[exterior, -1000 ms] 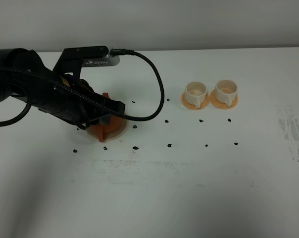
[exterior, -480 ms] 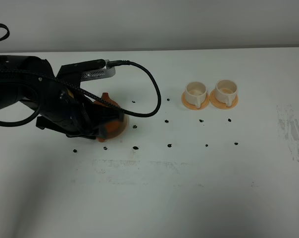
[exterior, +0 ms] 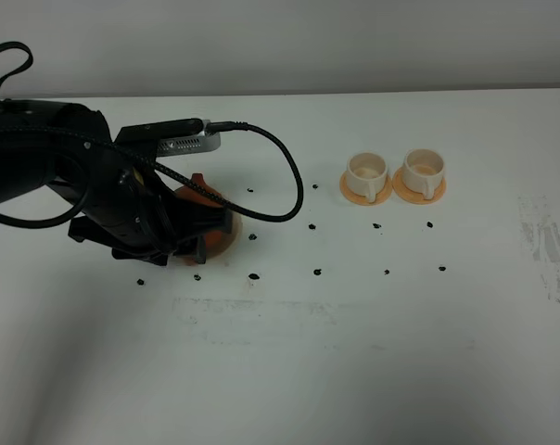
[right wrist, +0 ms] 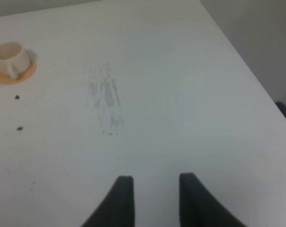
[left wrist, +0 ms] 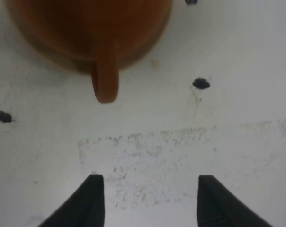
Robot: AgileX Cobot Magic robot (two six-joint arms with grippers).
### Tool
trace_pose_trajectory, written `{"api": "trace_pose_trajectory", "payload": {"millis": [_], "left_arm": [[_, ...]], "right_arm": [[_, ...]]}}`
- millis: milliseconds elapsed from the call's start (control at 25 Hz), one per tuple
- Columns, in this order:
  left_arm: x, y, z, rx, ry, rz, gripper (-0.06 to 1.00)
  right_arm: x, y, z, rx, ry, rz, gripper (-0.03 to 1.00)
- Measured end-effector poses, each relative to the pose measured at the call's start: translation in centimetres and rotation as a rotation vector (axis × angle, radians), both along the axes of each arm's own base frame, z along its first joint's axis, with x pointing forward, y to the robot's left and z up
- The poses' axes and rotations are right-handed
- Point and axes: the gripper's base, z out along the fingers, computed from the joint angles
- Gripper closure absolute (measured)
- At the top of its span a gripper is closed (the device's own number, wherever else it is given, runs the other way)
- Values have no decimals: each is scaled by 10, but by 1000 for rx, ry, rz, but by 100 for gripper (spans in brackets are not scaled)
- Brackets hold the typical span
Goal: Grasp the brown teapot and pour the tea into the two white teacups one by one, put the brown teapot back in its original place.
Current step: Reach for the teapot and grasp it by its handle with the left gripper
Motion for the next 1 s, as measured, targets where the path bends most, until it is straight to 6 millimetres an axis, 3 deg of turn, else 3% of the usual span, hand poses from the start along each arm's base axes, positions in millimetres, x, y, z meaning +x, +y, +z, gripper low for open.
{"api": "trace_pose_trajectory", "payload": {"millis": [280,1000], "left_arm": [[18,-5,-6,45,29,8,50],[32,6,-32,111,69,36,50]], "right_arm": [[0,0,0,0,0,0,74],[0,0,0,0,0,0,74]]}}
